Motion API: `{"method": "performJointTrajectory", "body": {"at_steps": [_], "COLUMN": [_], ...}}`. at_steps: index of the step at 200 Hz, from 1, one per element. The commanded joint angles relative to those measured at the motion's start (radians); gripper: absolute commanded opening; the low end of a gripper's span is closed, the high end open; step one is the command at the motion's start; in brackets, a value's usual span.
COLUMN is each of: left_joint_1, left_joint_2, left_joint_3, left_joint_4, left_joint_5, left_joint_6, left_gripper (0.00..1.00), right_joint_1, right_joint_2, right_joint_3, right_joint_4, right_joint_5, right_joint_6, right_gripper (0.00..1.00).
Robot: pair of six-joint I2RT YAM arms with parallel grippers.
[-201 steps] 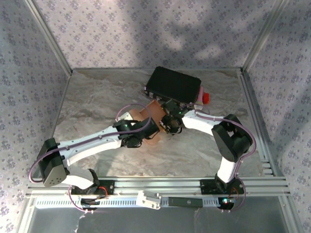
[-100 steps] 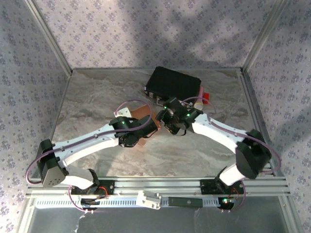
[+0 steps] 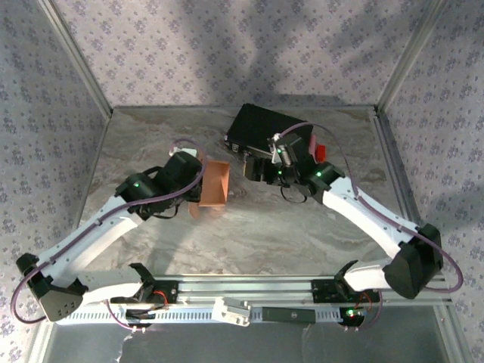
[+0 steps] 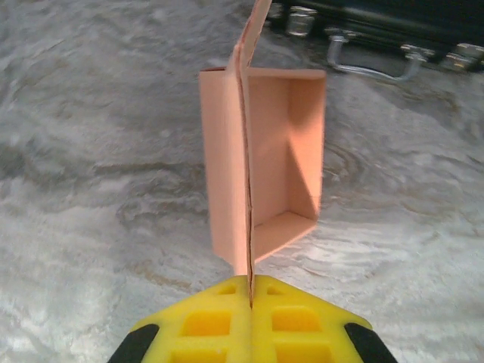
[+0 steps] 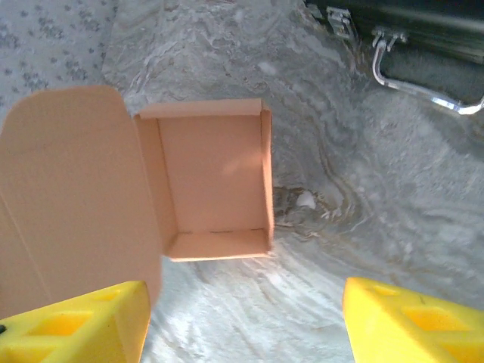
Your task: Fold the paper box
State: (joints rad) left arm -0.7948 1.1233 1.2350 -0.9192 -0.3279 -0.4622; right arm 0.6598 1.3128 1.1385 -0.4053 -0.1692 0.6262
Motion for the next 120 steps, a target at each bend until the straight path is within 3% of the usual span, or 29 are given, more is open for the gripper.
{"method": "performJointTrajectory", "body": {"at_steps": [1, 57, 92, 120], "left_joint_1": [0.041, 0.057, 0.058, 0.057], "left_joint_2": [-0.026, 0.146, 0.315, 0.434], "left_joint_3": [0.055, 0.209, 0.357, 0.456], "left_joint_4": [0.032, -0.107, -0.261, -0.356], "left_joint_5": [0.265, 0.45, 0.492, 0.428], "left_joint_6": [0.338, 0.587, 0.718, 0.772], "left_gripper": [0.0, 0.0, 0.0, 0.0], "right_joint_1": [-0.017, -0.019, -0.025, -0.018], "right_joint_2": [-0.075, -0.22, -0.217, -0.183], "right_joint_3": [-0.078, -0.375, -0.389, -0.381], "right_joint_4": [0.085, 0.439, 0.421, 0.401], "right_joint_5": [-0.036, -0.061, -0.072, -0.053], "right_joint_6": [-0.257, -0.642, -0.726, -0.748], "right_gripper": [0.7, 0.72, 0.72, 0.73]}}
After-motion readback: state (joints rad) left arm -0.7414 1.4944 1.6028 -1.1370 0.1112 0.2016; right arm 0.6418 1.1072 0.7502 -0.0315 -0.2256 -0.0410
